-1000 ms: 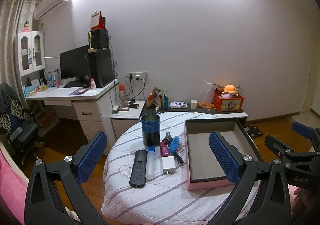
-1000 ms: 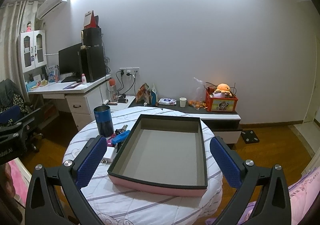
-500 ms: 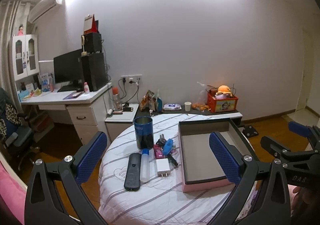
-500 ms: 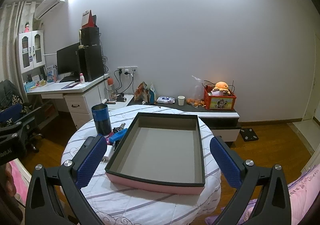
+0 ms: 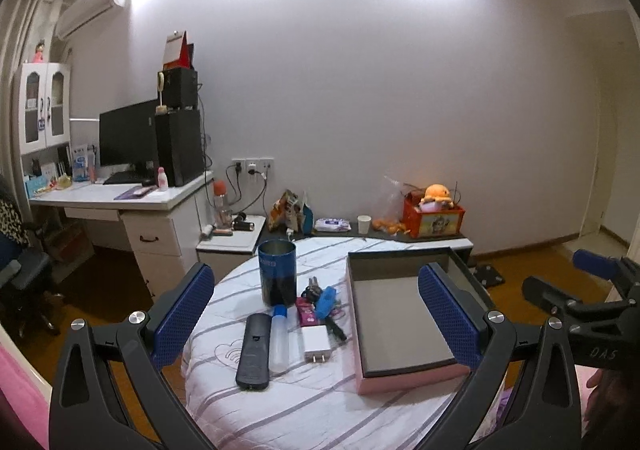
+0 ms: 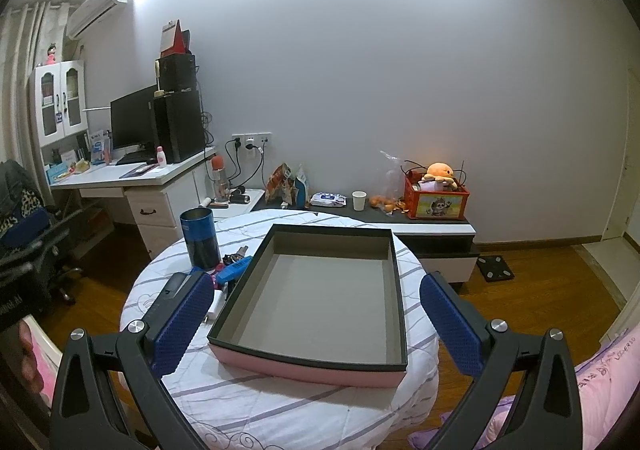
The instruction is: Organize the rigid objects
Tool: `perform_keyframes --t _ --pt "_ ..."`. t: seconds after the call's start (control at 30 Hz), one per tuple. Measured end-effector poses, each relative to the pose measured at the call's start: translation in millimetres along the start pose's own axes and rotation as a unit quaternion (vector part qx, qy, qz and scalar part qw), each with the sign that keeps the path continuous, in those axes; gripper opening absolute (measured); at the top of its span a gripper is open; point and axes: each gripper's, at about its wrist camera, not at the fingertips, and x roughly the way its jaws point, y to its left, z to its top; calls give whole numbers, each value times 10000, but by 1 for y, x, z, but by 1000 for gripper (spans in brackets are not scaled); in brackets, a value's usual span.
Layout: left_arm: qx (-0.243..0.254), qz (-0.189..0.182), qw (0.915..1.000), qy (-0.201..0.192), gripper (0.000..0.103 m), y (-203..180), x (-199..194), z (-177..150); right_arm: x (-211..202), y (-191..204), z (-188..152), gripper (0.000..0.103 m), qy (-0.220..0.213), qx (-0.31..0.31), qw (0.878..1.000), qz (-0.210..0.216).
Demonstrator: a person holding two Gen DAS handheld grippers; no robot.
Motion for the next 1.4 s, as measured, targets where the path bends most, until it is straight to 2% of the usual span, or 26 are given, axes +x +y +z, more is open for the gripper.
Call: perform_keyframes --t 0.1,0.2,0.37,0.53,0.73,1.07,1.2,1.4 --pt "-175 -131 9997 76 103 6 2 -2 1 0 1 103 7 -9 10000 14" --pt "-125 -118 9999 0 103 4 2 -4 3 1 2 103 30 -14 10000 17" --pt "-202 -414 9986 247 103 6 11 -5 6 2 3 103 55 7 10000 -3" --pt "-356 -675 9966 308 103 9 18 -10 10 0 2 103 63 35 10000 -21" --pt "-276 -620 9972 299 103 11 19 -9 16 -1 1 103 104 37 9999 -50" --pt "-300 -668 9949 695 103 15 39 -10 18 -1 0 103 105 25 9999 -44" --pt "-342 -569 9958 624 103 16 41 -12 21 -1 1 103 121 7 9999 -34" --pt "-36 -392 9980 503 103 7 40 -11 28 -2 0 103 154 18 9999 -31"
